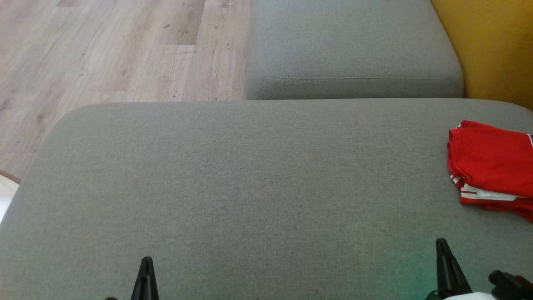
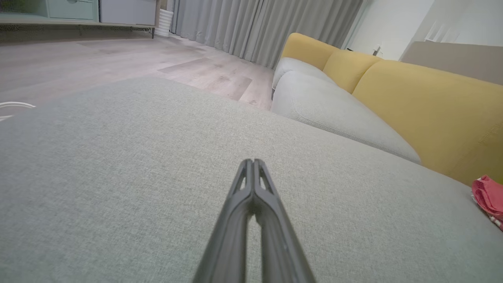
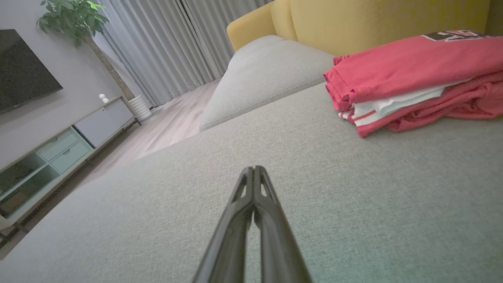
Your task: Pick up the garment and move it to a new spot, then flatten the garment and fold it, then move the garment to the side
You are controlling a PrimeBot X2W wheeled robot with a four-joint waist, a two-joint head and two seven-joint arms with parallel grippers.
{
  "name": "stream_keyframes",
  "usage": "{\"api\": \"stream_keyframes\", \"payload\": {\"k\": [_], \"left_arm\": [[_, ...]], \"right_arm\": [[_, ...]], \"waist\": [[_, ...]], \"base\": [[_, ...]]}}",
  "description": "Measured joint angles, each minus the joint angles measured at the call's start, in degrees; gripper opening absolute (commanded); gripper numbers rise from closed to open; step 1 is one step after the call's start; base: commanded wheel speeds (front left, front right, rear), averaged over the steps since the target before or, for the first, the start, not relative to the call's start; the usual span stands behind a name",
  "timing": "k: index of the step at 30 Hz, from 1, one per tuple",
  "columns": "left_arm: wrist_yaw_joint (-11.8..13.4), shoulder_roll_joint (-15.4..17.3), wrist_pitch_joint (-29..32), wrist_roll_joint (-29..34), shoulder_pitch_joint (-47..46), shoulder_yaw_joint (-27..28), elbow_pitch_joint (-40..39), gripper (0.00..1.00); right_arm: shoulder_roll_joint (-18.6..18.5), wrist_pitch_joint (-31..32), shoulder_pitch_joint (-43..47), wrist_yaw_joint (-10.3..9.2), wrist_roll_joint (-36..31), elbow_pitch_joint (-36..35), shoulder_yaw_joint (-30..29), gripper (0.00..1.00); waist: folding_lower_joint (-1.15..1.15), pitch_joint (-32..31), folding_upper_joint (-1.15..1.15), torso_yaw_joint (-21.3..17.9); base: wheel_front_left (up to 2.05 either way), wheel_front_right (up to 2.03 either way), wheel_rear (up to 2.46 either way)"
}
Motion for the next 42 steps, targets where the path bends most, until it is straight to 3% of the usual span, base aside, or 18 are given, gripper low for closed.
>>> {"api": "stream_keyframes", "payload": {"k": [42], "left_arm": [[-4.0,0.4,6.3,-30.0,-6.8,4.2,2.6,0.00]], "right_arm": [[0.0,6.5,-6.6,-0.01,28.5,1.1,-2.7,0.00]], "waist": [[0.00,2.6,0.00,-2.4]], "base": [[0.00,0.00,0.00]]}}
